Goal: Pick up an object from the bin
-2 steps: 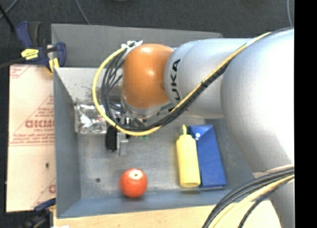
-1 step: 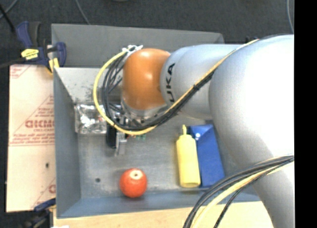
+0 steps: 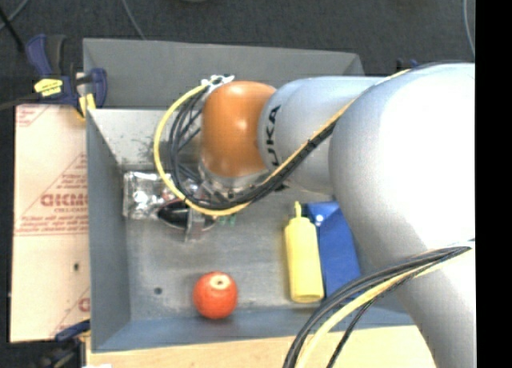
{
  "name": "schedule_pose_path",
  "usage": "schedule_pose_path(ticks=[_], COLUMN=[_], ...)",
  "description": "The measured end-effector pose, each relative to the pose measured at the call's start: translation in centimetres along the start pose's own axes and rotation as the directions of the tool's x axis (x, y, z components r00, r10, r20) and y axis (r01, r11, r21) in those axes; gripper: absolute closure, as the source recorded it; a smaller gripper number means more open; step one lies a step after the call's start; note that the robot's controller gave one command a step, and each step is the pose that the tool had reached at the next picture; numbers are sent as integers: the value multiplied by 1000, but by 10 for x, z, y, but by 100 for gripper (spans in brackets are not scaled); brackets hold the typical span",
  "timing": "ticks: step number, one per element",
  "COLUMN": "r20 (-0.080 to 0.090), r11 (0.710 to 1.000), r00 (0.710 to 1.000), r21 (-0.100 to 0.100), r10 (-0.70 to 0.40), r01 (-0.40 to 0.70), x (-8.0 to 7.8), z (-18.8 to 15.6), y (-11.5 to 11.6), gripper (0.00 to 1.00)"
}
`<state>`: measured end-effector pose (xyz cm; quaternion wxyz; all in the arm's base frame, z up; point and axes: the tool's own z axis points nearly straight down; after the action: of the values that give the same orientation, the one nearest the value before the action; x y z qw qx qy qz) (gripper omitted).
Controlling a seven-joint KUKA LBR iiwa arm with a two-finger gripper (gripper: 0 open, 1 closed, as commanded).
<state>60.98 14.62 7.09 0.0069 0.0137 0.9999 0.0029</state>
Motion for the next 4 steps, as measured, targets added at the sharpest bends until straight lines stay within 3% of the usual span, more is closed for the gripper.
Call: schedule_pose_path(ticks=[4], r20=[0], r11=[1000], r00=[1000], r21=[-1], r10=[7], r01=[-7], x=[0], z=[0], y=[0], gripper=[100])
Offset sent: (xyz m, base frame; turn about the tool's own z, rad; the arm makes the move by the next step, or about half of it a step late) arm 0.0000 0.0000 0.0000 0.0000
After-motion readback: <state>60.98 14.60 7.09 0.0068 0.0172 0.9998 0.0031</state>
